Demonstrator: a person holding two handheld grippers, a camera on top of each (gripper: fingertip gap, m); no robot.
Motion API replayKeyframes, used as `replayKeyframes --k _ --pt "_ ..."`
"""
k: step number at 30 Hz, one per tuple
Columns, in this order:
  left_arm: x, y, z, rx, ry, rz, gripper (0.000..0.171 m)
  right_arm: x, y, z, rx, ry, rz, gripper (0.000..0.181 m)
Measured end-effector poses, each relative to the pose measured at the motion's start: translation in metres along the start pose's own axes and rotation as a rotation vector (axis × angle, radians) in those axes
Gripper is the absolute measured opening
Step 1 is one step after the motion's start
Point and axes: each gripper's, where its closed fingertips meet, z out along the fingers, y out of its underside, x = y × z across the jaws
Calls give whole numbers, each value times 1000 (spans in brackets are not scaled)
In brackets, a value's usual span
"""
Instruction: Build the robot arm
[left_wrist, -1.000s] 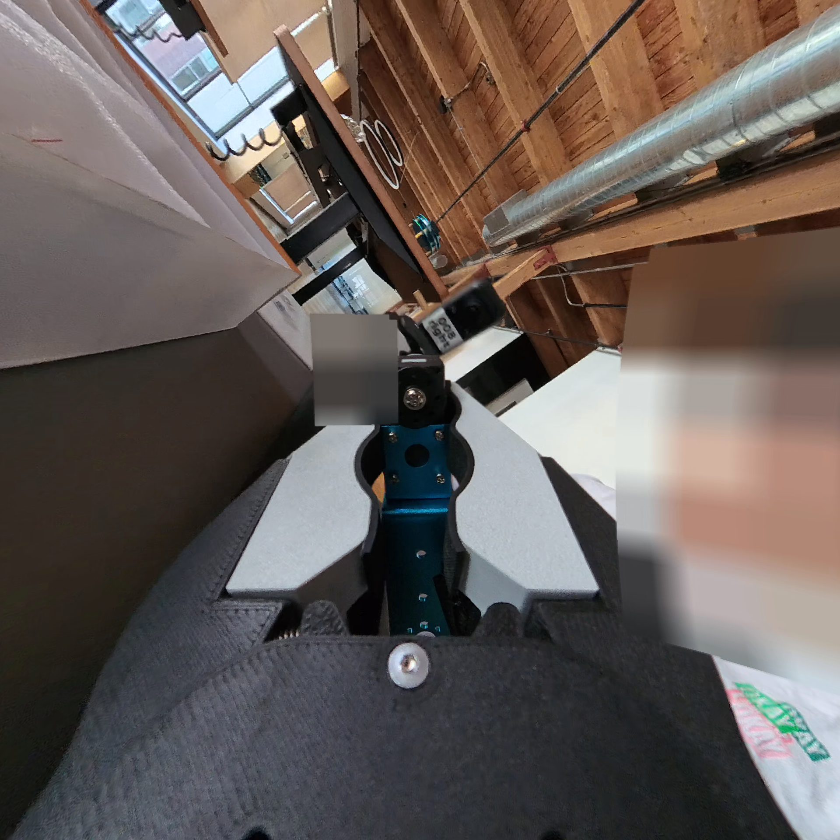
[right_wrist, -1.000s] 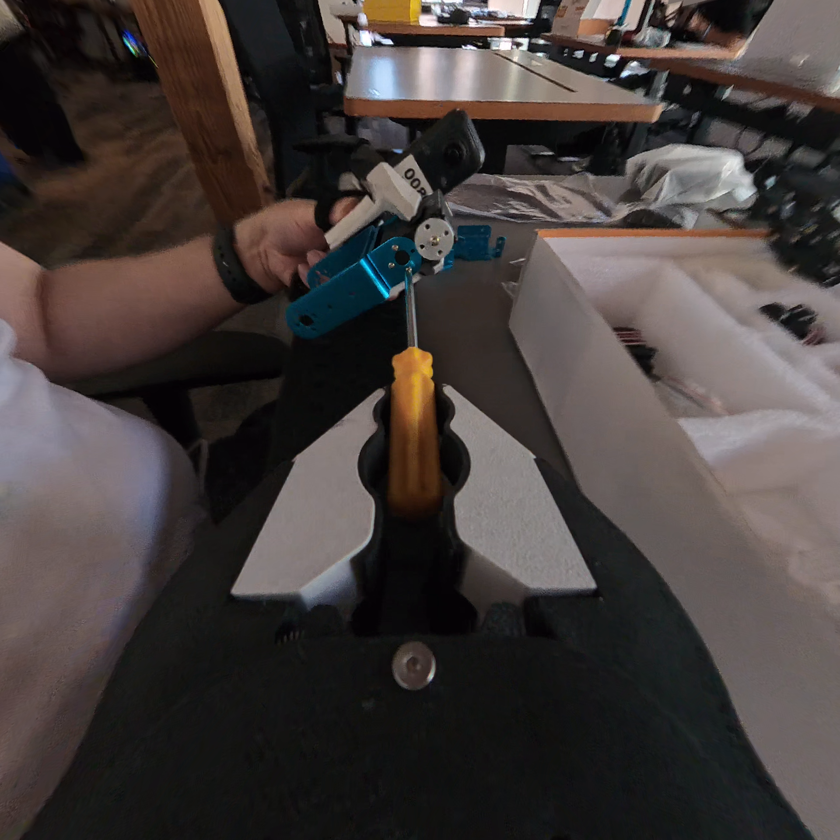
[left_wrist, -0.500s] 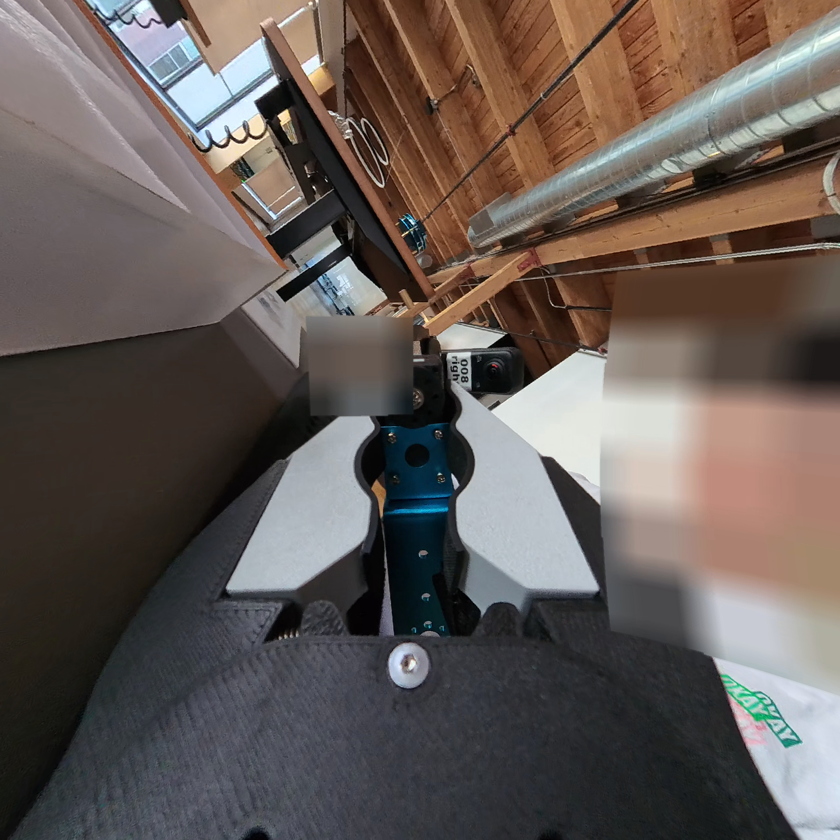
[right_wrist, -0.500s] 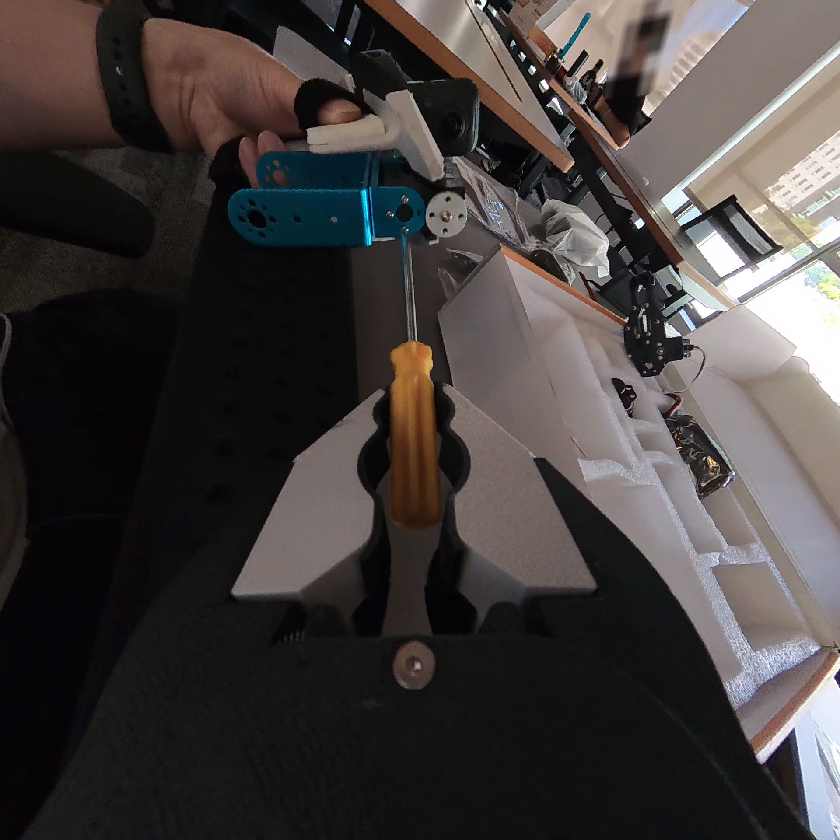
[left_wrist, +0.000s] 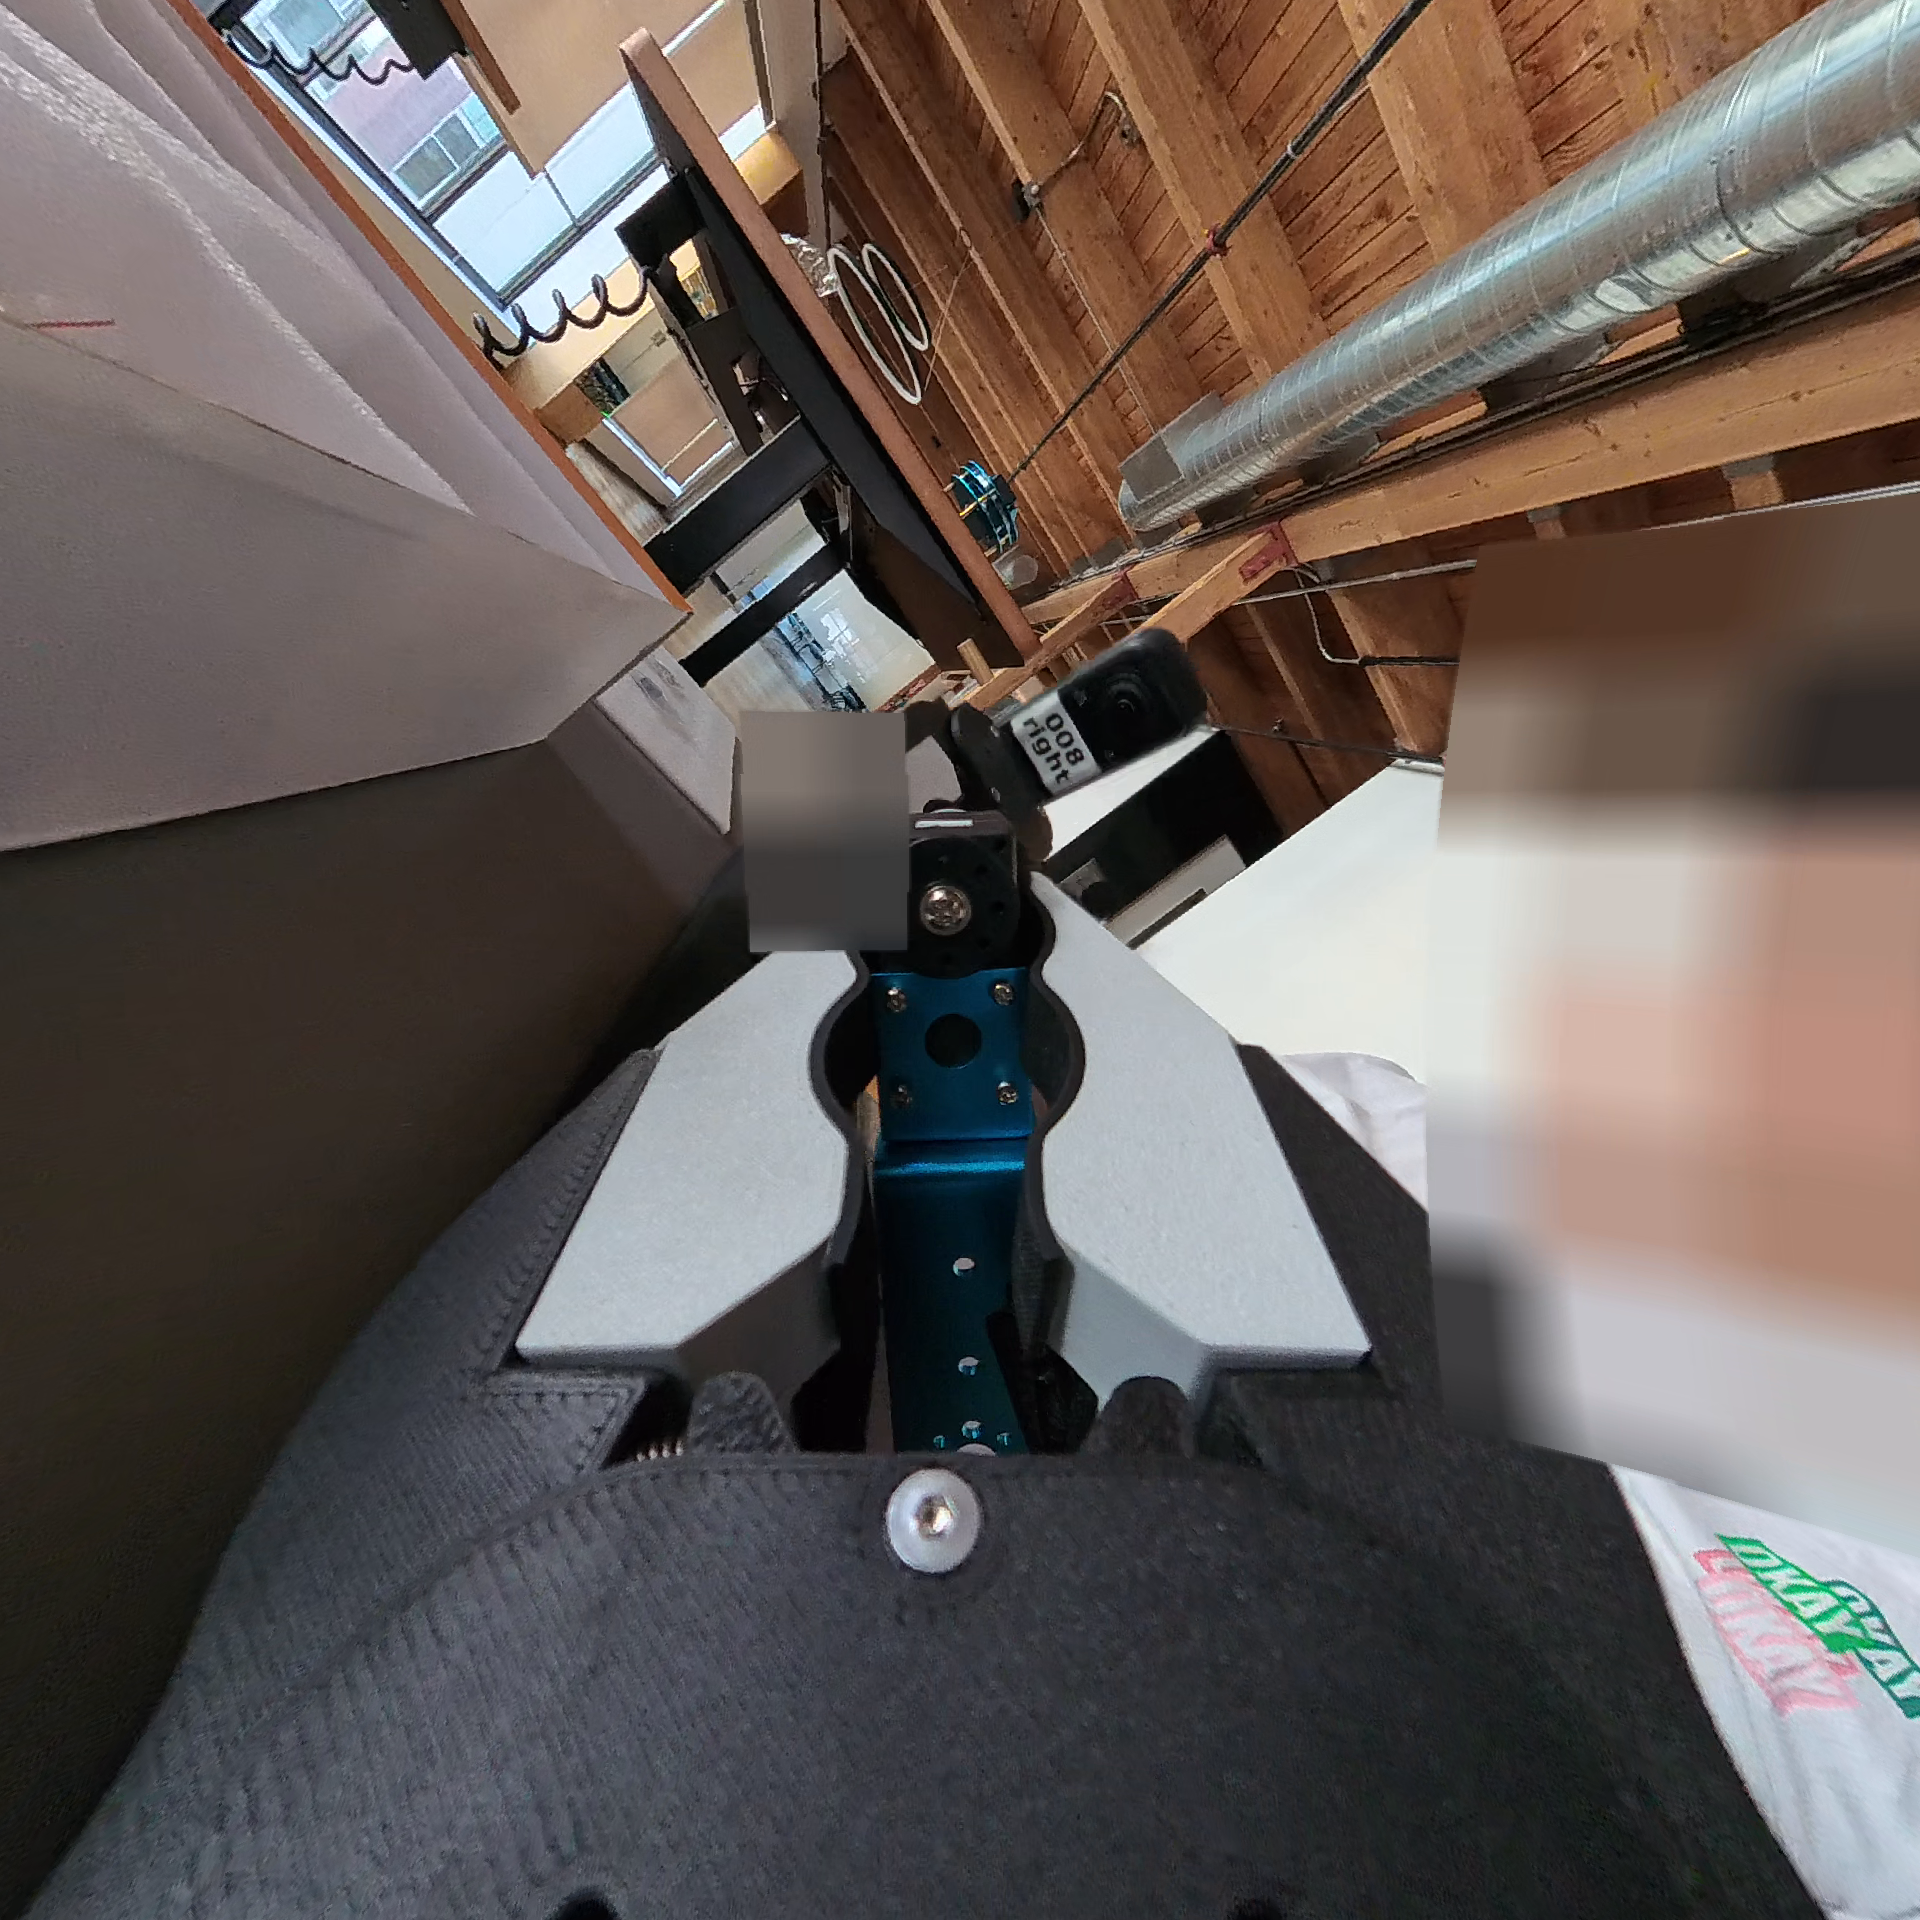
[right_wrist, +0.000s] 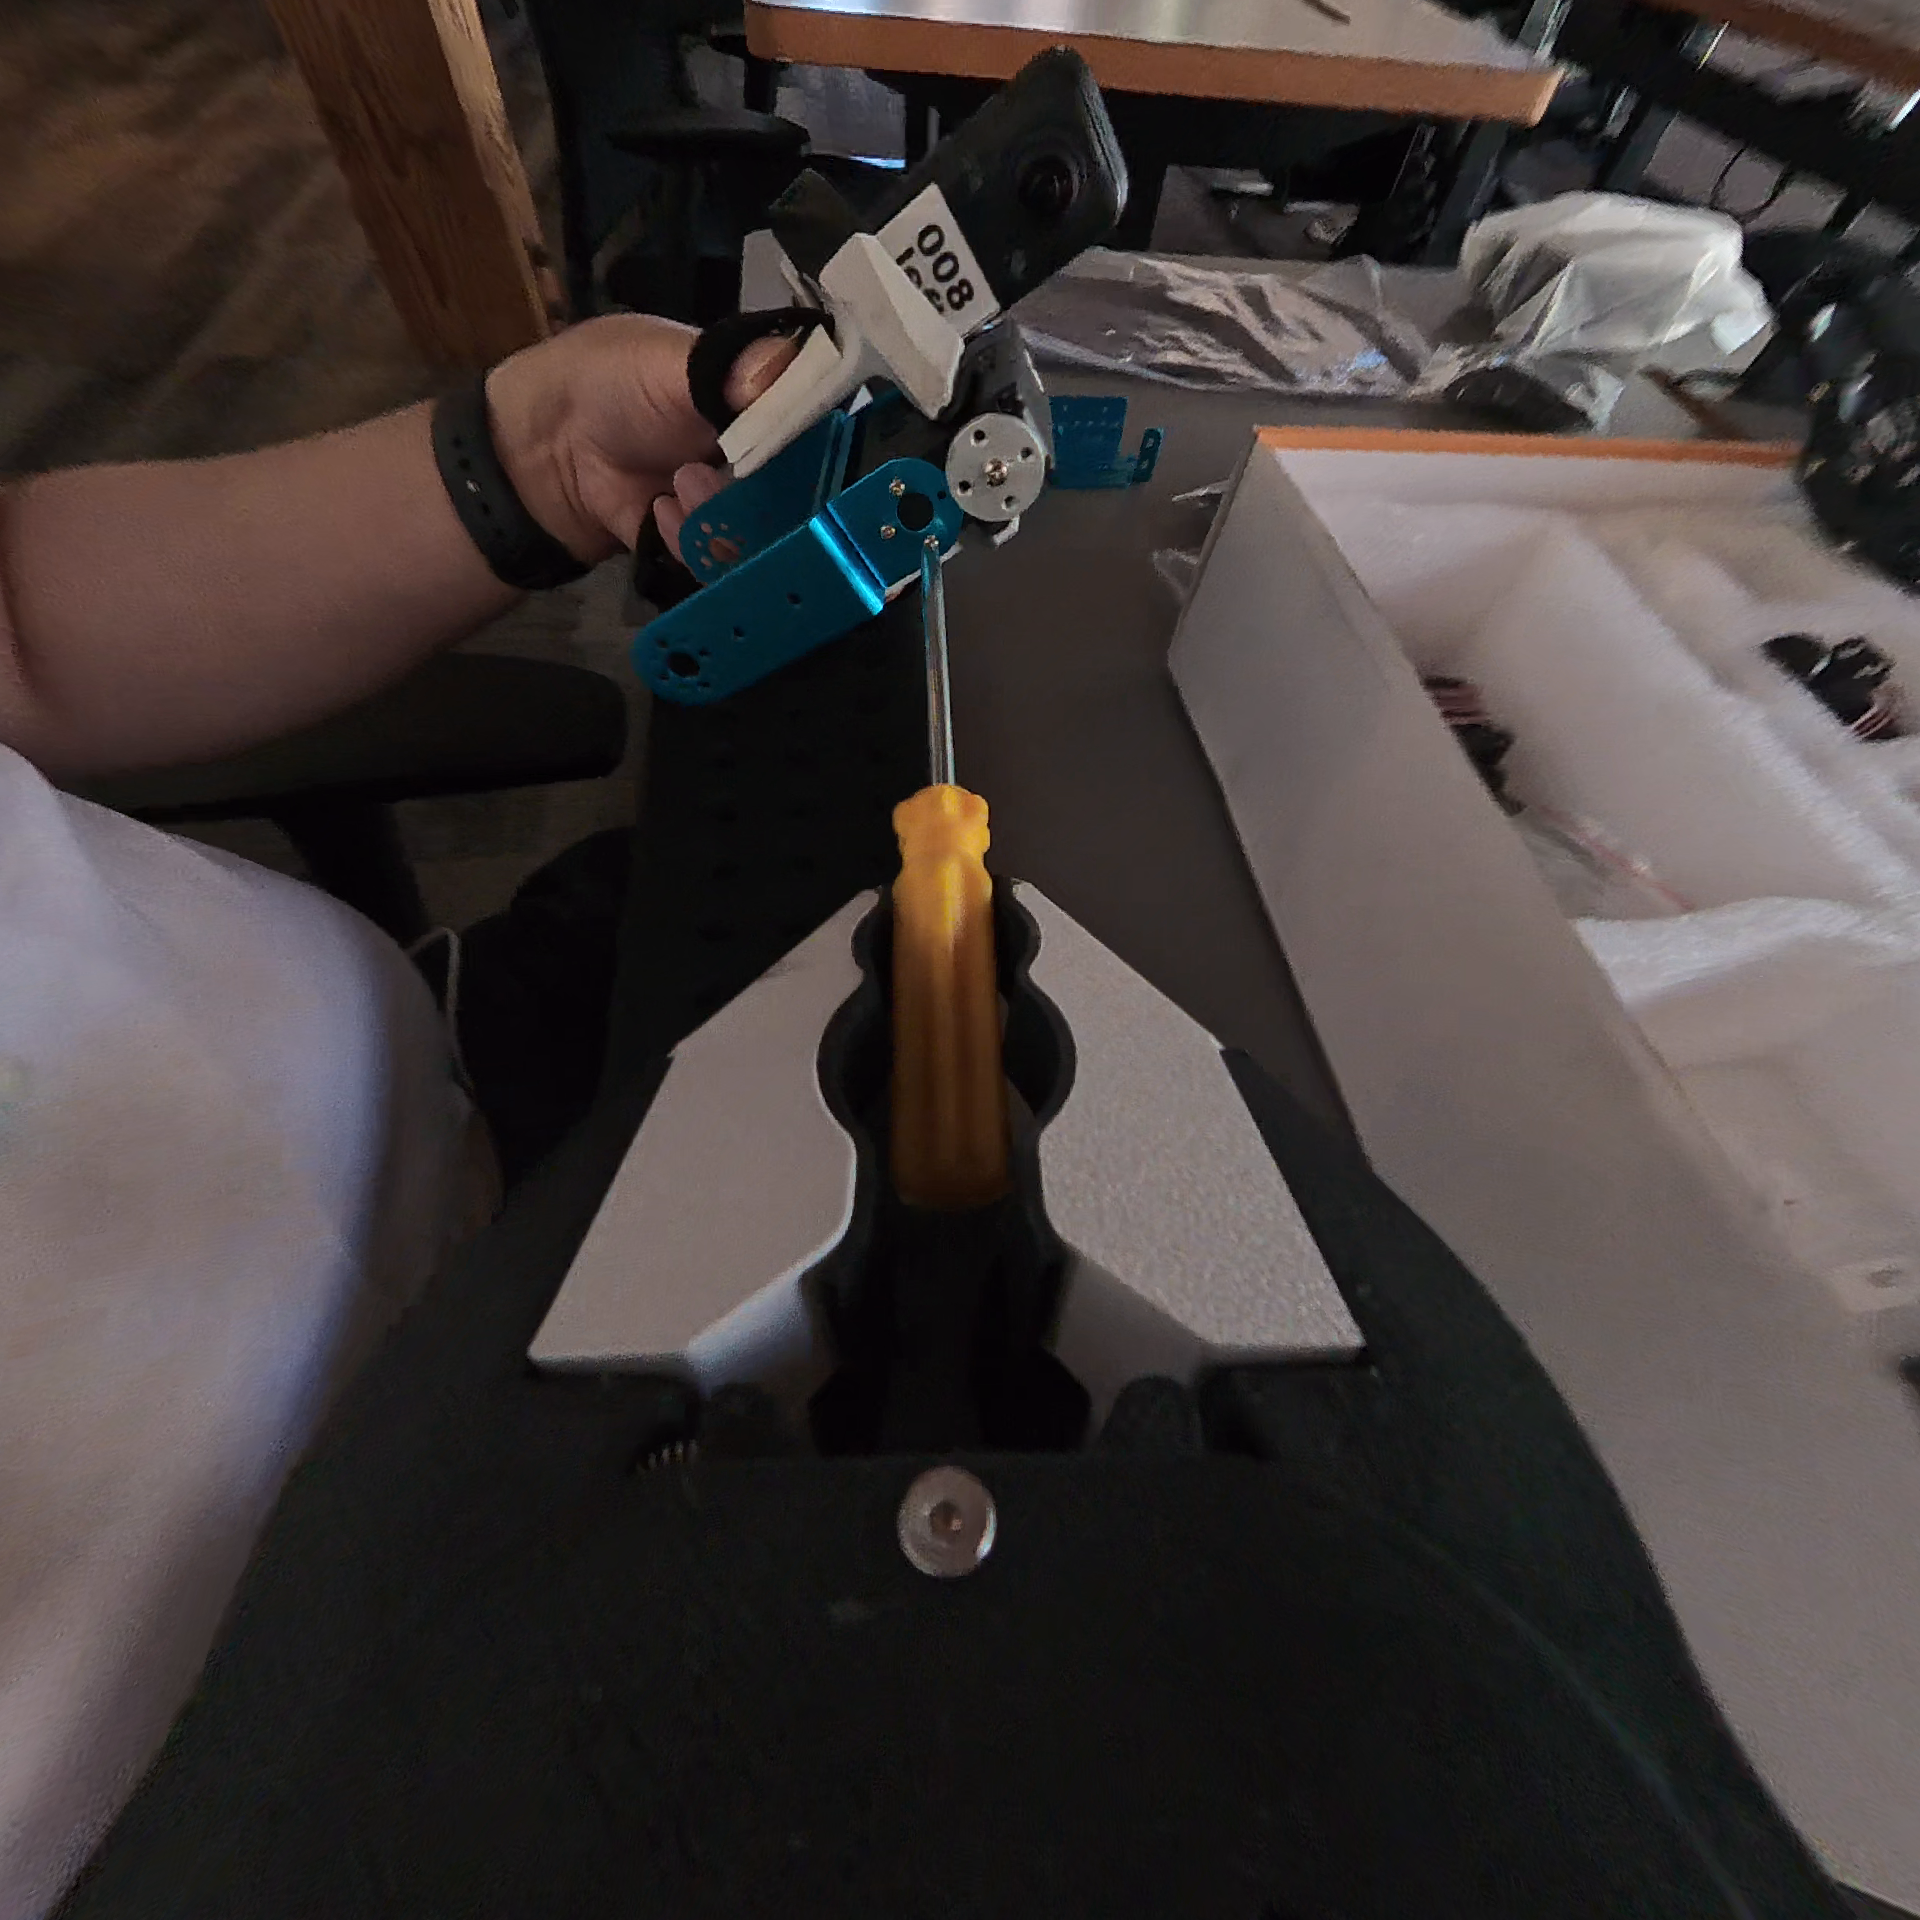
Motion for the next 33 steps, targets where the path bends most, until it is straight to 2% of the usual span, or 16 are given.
replayKeyframes --k 10,12,15,17,19,21,26,29,33 --pt "-2 6 4 -40 -36 36 22 -10 8 -2 0 -339 544 16" --pt "-1 3 3 -23 -19 21 21 -10 7 -2 21 -383 592 16" --pt "5 -16 -11 110 24 9 22 7 15 -11 31 -241 449 17" --pt "13 -27 -25 201 69 1 21 35 36 -25 -33 -14 274 17" --pt "10 -28 -31 220 14 12 21 61 62 -42 -145 165 153 17" --pt "12 -24 -32 202 -25 50 21 60 76 -48 -205 143 51 17" --pt "29 -31 -45 243 -14 92 21 74 112 -51 -387 156 -8 18" --pt "36 -34 -48 236 -26 109 22 76 113 -46 -369 118 21 18" --pt "48 -36 -36 195 9 128 22 90 112 -43 -363 127 24 18"
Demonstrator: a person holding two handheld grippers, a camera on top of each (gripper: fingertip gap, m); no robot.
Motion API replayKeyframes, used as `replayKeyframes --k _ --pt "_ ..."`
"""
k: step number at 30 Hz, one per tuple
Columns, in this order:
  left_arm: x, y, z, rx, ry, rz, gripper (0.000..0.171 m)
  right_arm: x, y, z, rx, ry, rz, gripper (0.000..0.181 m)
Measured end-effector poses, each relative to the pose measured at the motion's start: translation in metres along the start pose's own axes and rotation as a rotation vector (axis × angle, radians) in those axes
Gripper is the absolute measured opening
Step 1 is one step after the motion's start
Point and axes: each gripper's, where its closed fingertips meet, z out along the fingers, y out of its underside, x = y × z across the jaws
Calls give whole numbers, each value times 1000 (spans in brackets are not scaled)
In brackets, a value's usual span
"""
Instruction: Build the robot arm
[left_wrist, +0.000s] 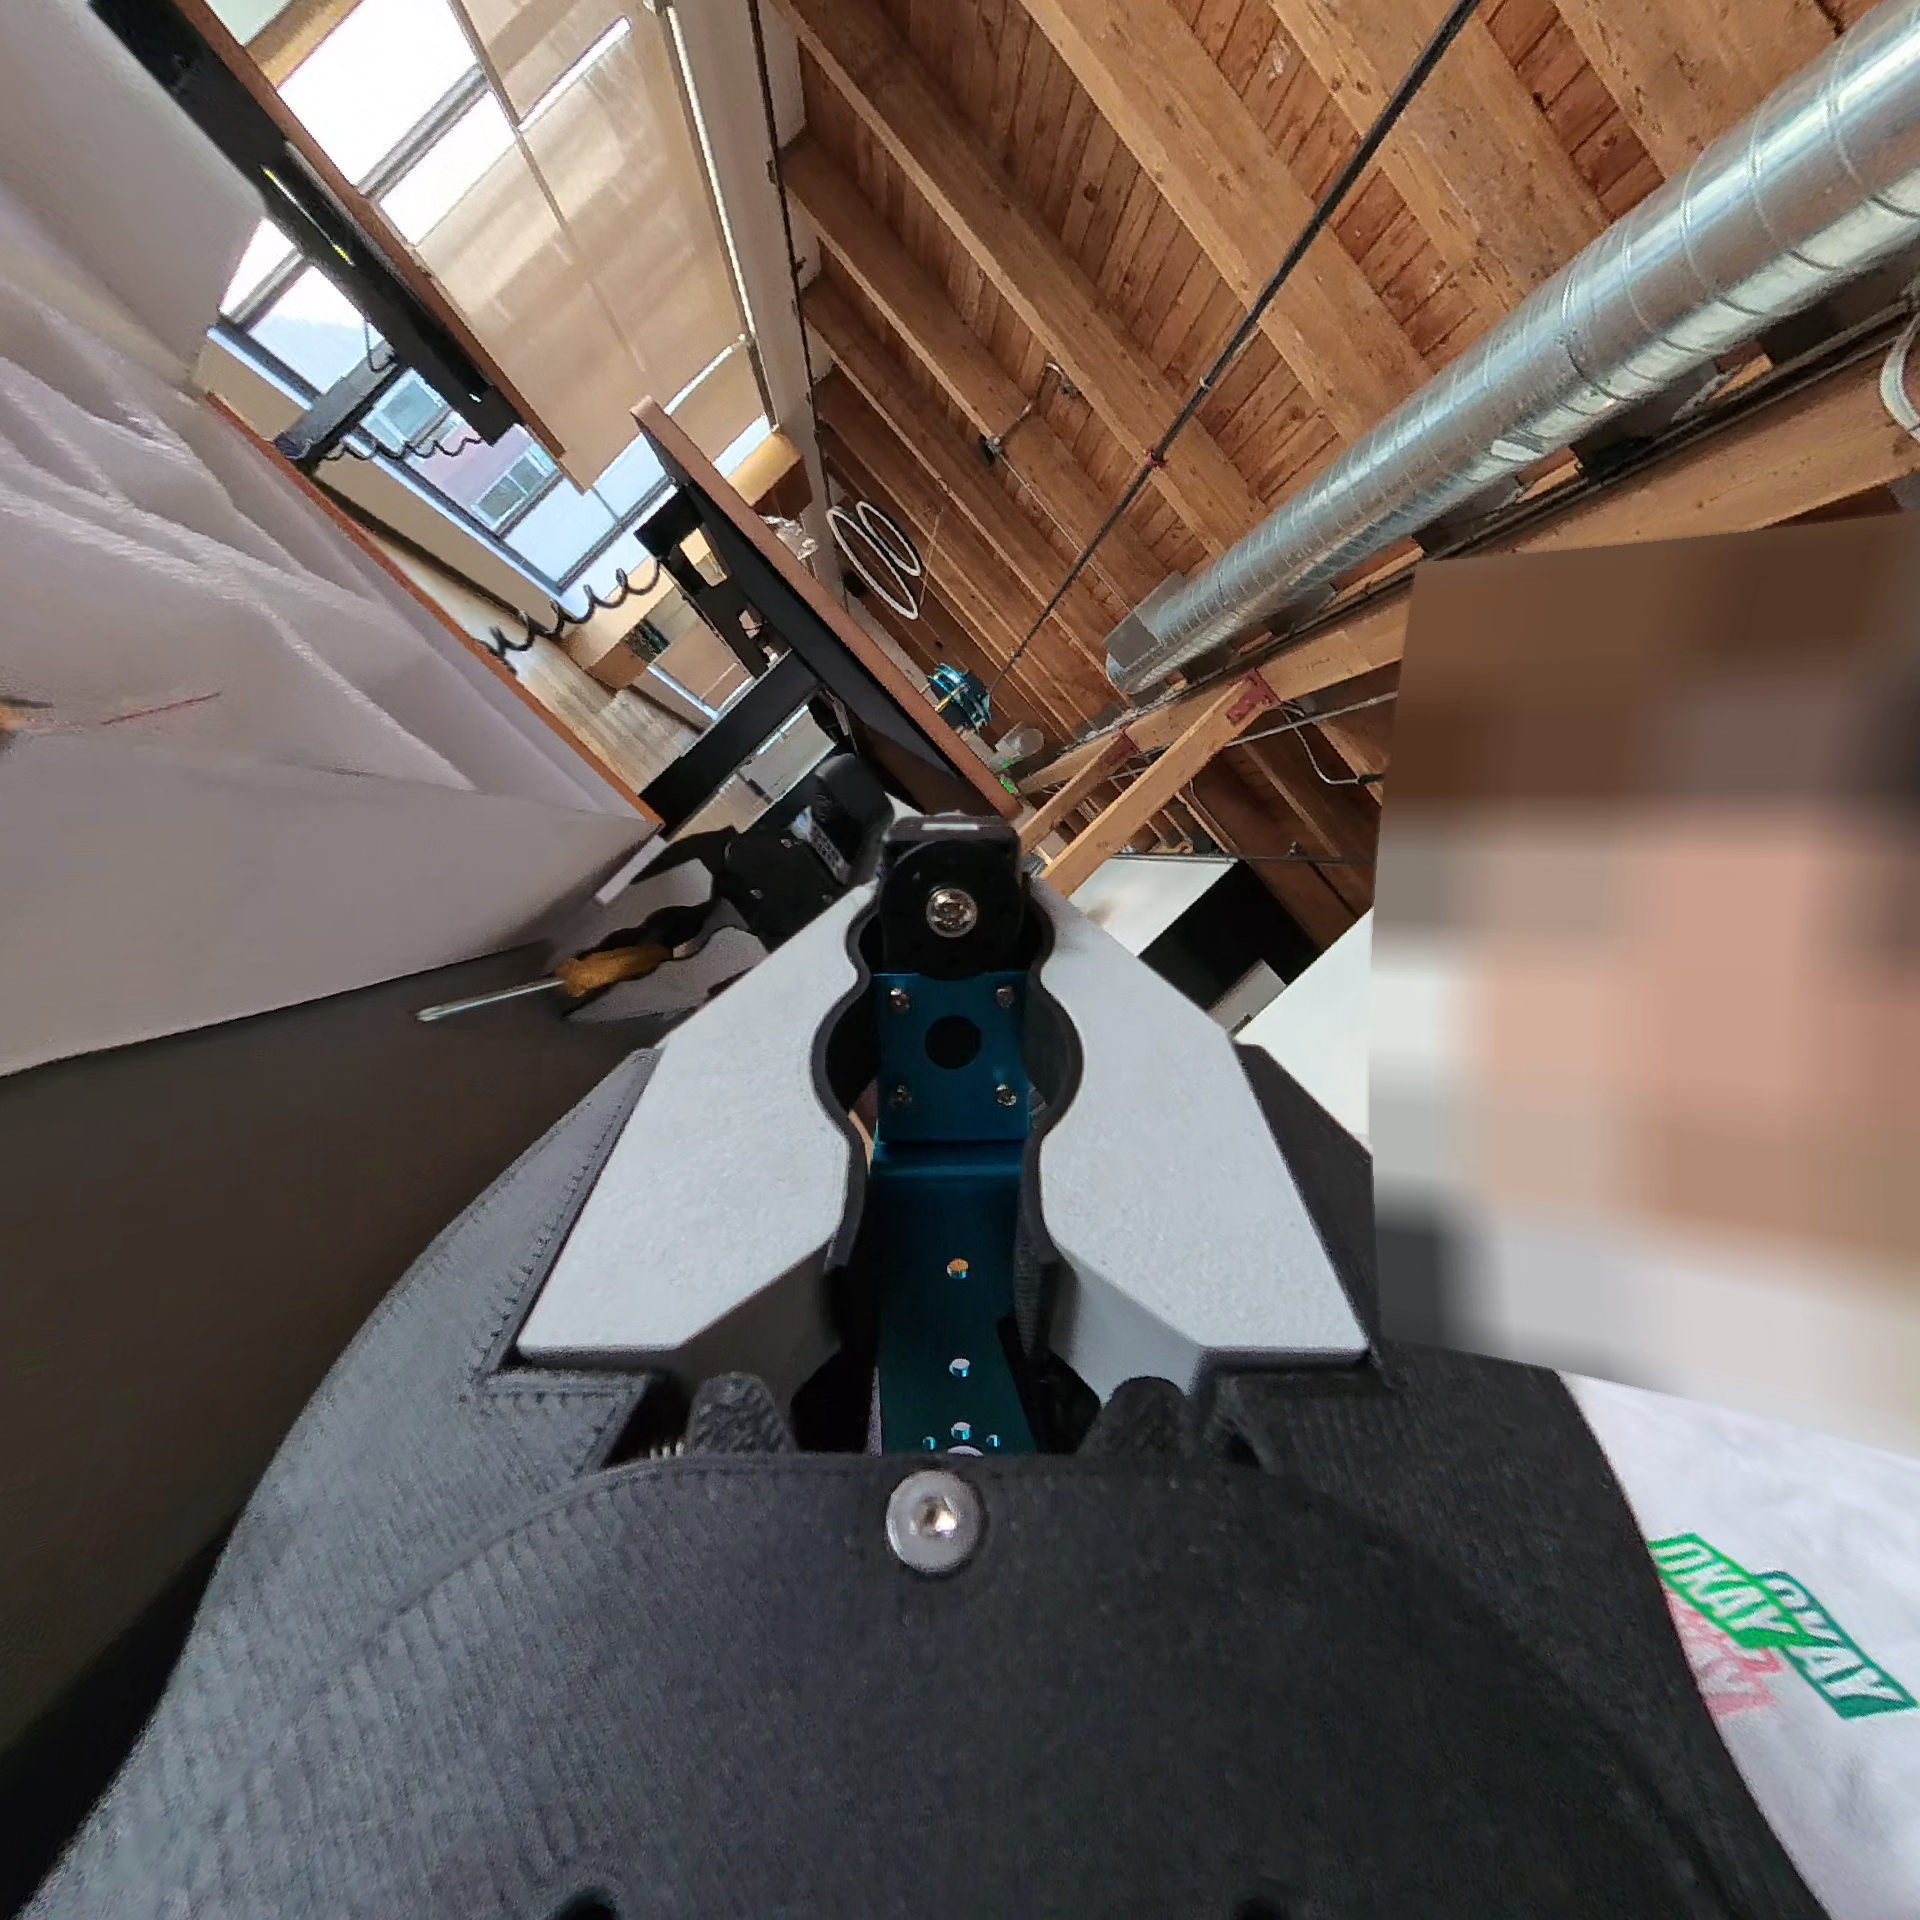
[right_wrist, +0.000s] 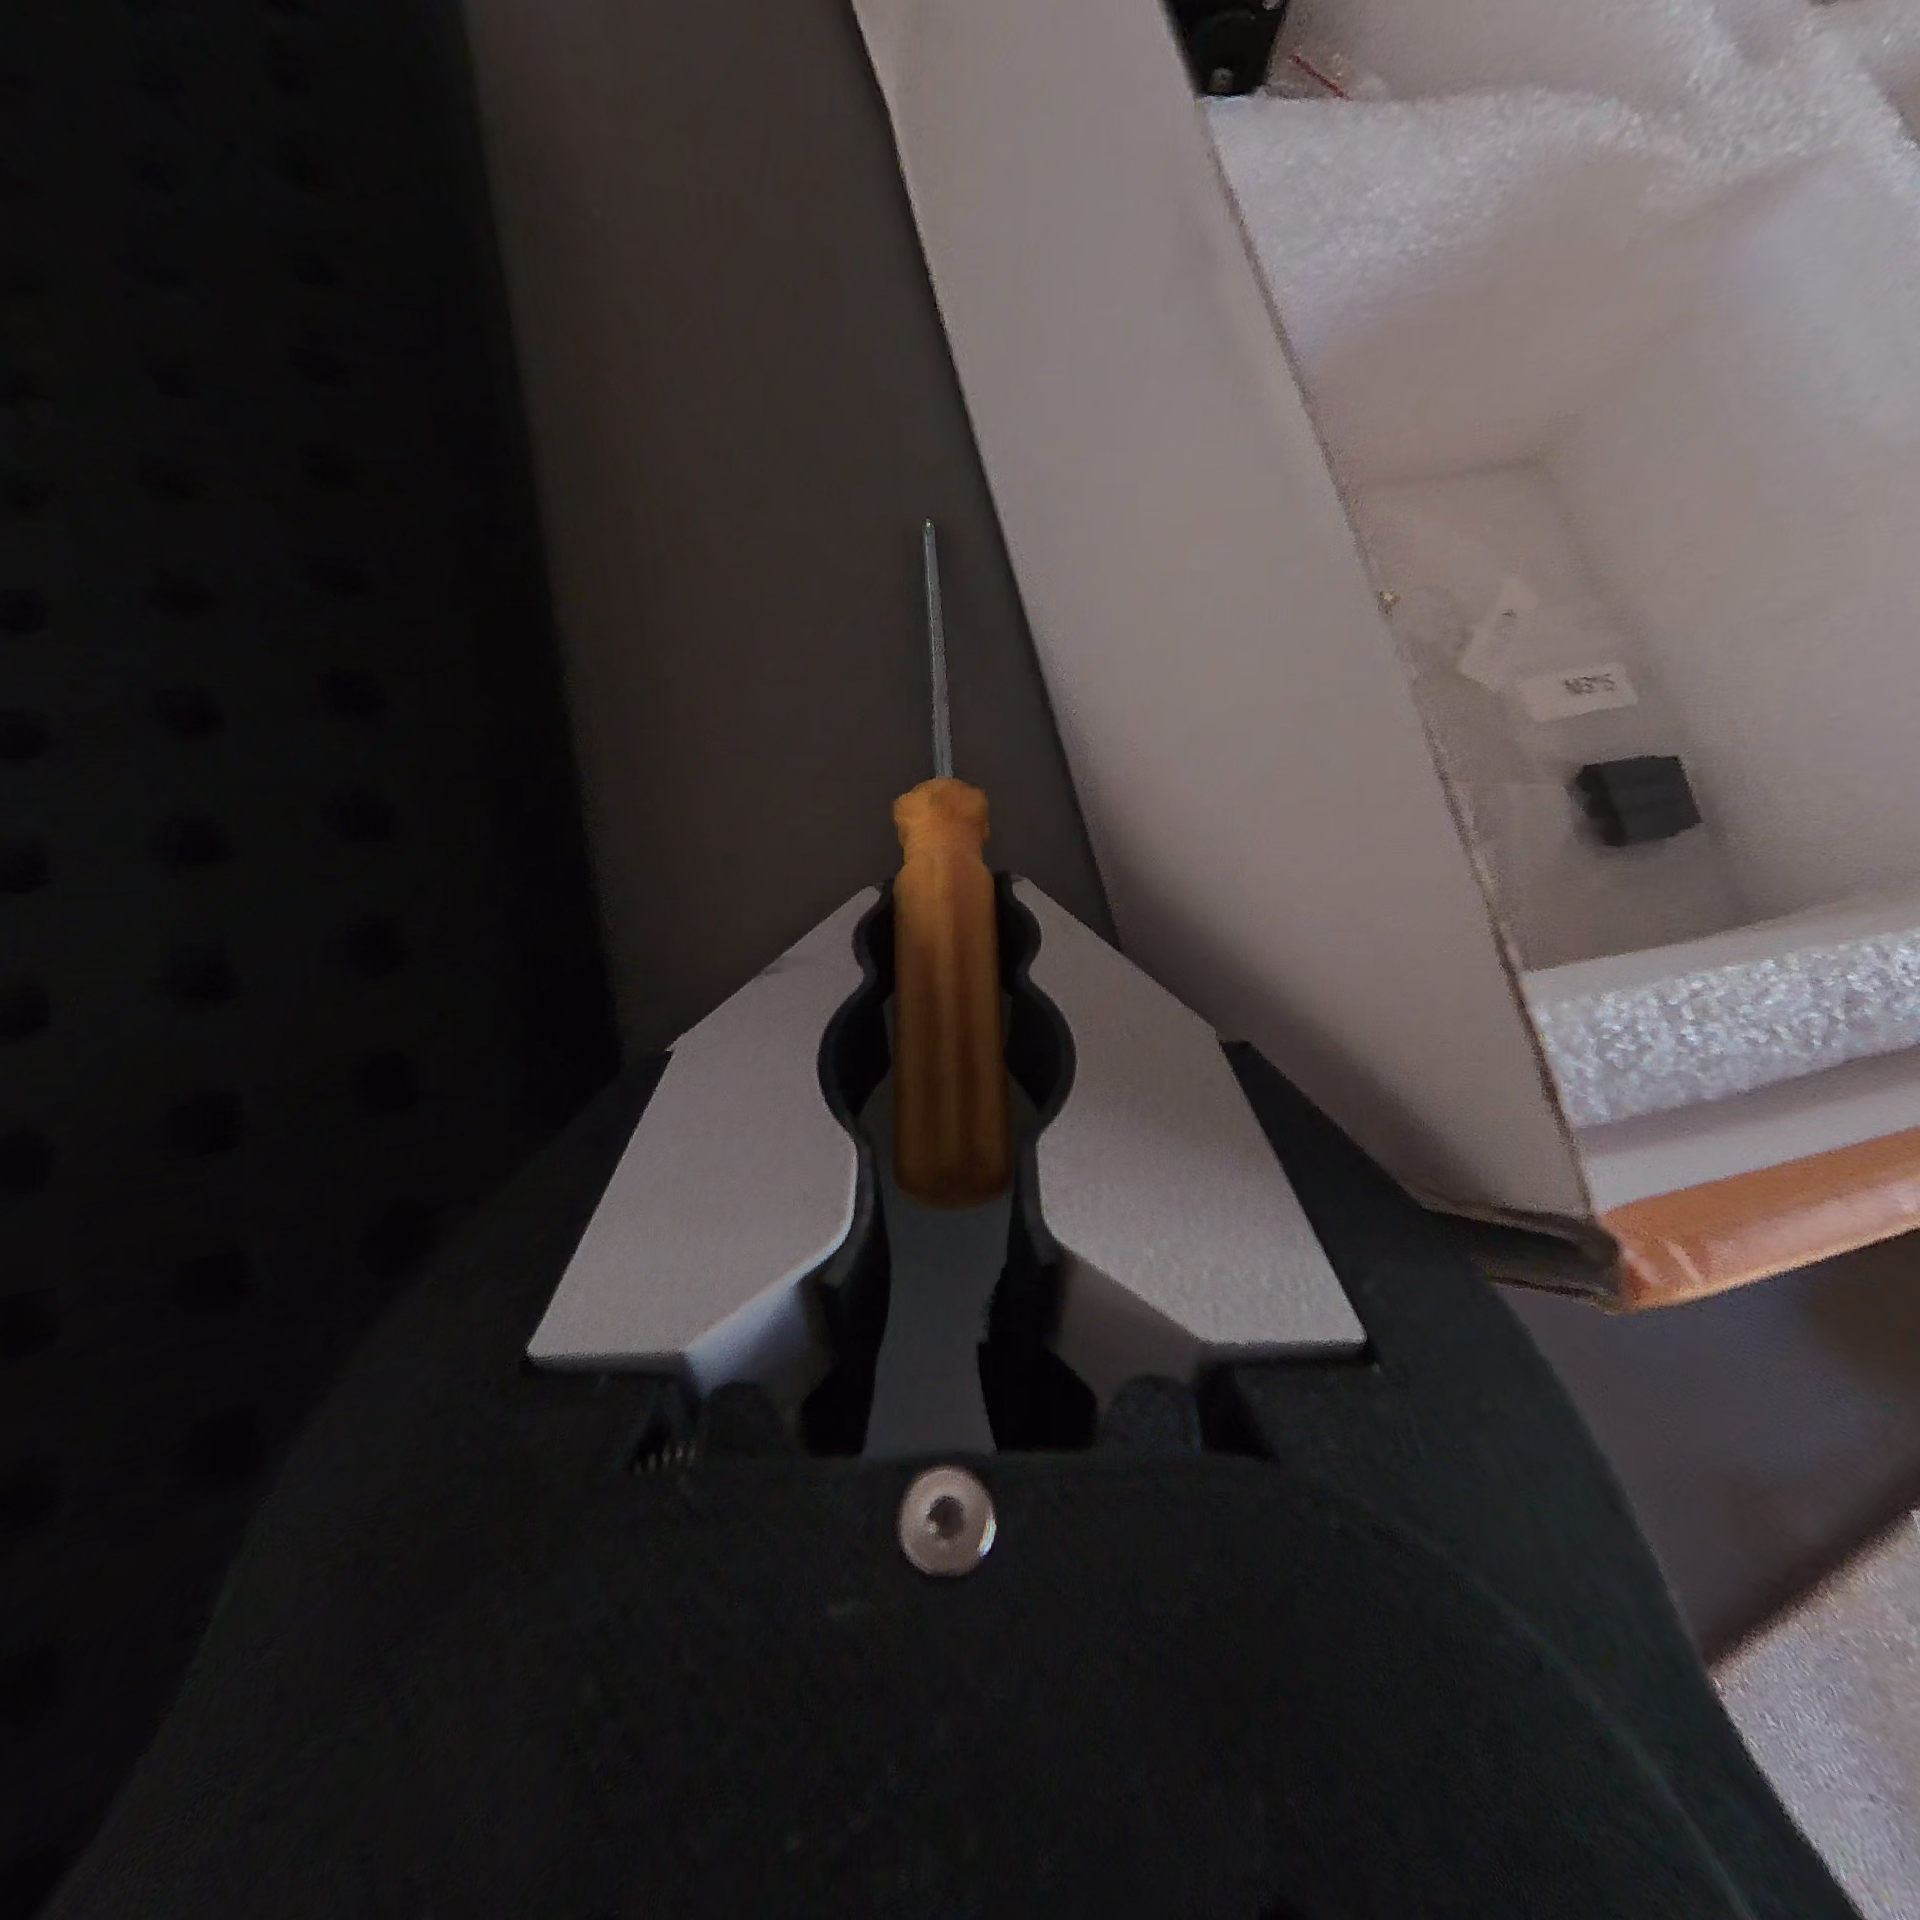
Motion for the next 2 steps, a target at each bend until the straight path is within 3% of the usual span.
replayKeyframes --k 2 --pt "5 -1 12 -24 18 4 22 4 -1 -1 -4 19 20 24"
